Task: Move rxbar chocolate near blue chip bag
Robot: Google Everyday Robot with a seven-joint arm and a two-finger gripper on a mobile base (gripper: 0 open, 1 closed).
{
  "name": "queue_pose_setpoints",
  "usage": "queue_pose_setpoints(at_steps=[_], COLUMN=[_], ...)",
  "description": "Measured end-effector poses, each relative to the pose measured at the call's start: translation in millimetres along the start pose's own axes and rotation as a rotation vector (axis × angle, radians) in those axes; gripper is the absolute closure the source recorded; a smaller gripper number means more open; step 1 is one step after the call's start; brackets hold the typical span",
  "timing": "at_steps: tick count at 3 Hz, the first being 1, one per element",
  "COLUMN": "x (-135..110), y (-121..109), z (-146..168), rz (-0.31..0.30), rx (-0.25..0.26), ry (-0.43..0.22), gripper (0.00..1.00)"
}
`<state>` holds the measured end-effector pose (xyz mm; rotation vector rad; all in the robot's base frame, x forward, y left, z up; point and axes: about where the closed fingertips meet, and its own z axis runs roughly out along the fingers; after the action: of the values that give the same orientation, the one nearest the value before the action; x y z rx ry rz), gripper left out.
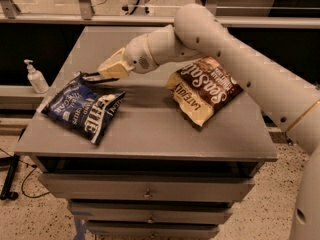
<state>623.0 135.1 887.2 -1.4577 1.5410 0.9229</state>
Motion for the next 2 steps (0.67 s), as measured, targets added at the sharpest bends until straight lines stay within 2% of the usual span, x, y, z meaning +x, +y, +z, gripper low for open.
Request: queue_pose_setpoints(at_steps=[1,2], x=[4.6,6.6], y=[13.9,22.6], z=[5.8,8.4], rz=[-0.027,-0.061], rx=[-0.026,-0.036], ry=[0.009,0.026], gripper=[1.00,0.82])
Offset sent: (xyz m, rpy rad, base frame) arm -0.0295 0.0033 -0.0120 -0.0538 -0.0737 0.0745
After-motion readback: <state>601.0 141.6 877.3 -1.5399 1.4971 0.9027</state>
